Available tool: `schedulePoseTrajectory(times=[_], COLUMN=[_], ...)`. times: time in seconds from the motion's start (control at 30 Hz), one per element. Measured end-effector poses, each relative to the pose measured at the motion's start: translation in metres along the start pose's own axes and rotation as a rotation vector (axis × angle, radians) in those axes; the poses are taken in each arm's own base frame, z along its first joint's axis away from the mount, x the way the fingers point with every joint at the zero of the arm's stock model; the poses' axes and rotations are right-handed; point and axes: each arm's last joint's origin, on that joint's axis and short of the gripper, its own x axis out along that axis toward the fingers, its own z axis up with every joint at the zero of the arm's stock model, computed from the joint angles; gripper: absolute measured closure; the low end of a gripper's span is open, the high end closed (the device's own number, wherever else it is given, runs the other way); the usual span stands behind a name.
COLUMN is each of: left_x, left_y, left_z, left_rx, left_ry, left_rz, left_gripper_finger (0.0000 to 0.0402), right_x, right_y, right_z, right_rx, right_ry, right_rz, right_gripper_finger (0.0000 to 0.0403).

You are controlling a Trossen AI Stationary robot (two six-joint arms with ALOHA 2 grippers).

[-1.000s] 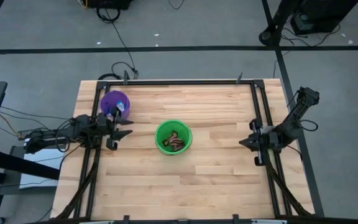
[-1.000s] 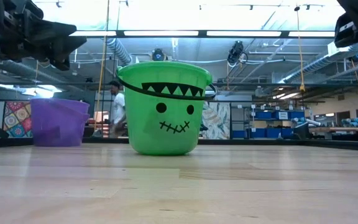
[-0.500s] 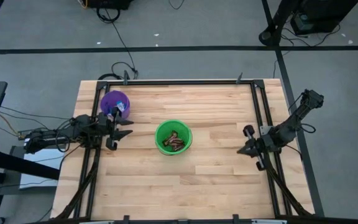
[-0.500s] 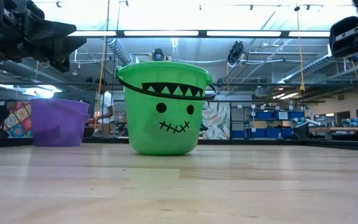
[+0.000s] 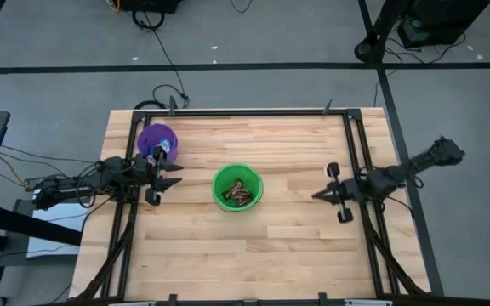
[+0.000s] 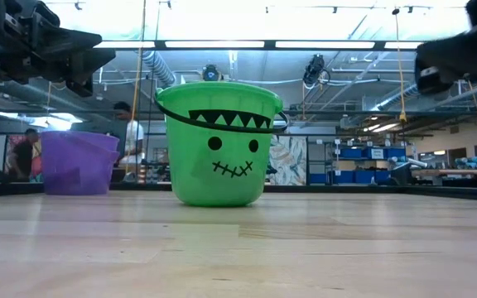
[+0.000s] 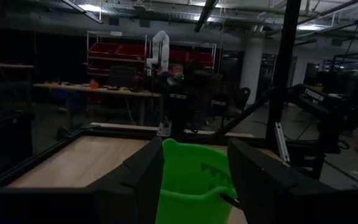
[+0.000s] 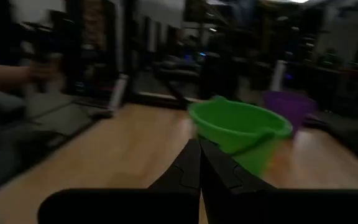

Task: Sort candy by brand, put in halloween buckets
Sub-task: Return to Home Position

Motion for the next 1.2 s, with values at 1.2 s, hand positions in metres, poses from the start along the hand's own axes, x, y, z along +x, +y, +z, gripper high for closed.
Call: schedulePoseTrajectory(times=[1.2], left_x=[0.0], left_y=[0.002], left_z=[-0.008], left_rx=[-0.01], left_ry=[0.079], left_rz=[0.036], left_gripper_finger=[0.022], right_x=[-0.02], right_y=[-0.062], right_z=[0.018], right_rx=[-0.12], right_ry=[-0.196], right_rz=[-0.374], right_gripper_finger=[0.0393])
